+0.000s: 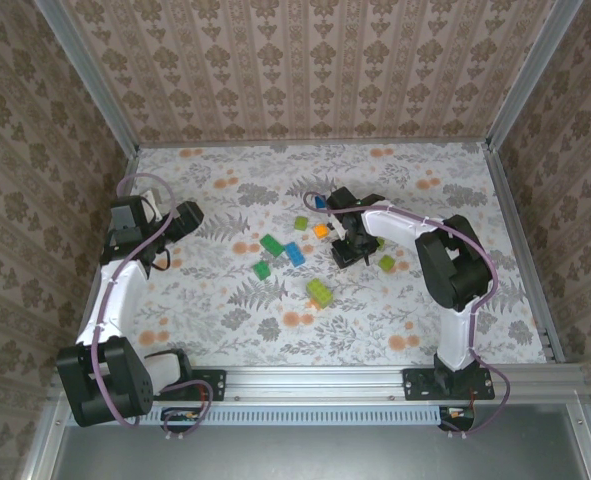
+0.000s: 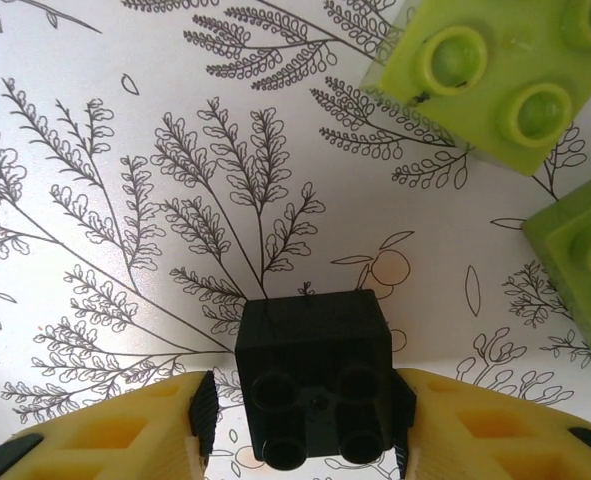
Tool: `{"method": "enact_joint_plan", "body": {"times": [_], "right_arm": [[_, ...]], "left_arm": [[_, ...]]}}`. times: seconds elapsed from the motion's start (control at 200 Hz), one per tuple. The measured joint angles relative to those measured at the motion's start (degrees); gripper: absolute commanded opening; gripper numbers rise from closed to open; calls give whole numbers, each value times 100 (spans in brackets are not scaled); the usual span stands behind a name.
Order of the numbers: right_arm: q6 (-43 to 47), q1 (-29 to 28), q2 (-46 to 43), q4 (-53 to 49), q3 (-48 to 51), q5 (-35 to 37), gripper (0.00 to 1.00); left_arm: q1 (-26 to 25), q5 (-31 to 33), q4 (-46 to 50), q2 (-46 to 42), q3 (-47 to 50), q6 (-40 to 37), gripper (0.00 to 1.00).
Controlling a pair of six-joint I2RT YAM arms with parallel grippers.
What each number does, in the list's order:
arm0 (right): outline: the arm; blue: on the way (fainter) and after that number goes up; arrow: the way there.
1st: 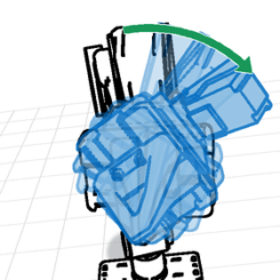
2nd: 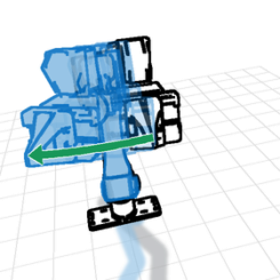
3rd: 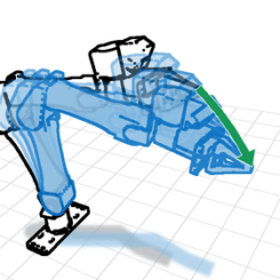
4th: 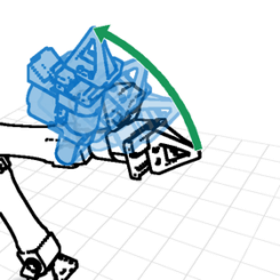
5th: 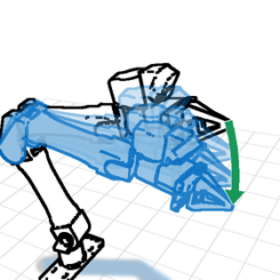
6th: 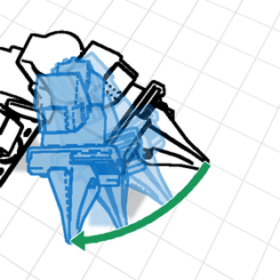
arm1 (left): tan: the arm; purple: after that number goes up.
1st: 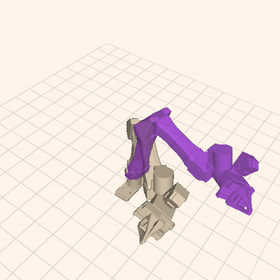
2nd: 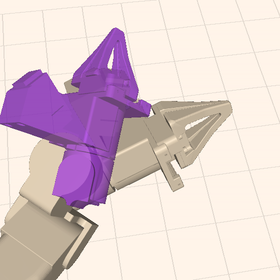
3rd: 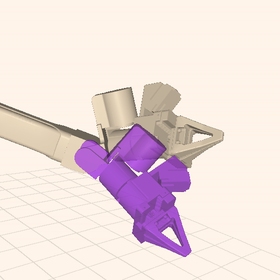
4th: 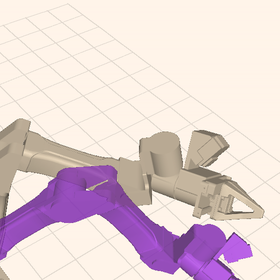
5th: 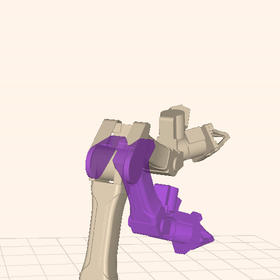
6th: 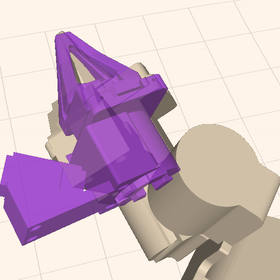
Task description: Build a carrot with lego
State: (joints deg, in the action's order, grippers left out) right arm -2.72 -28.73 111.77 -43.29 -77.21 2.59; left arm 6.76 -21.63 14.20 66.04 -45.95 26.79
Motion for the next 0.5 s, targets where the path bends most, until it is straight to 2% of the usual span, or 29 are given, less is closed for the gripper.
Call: {"method": "enact_joint_plan", "body": {"times": [0.495], "right_arm": [[-22, 0, 7, 9, -22, -39, 33]], "left_arm": [[0, -2, 2, 0, -22, 0, 100]]}}
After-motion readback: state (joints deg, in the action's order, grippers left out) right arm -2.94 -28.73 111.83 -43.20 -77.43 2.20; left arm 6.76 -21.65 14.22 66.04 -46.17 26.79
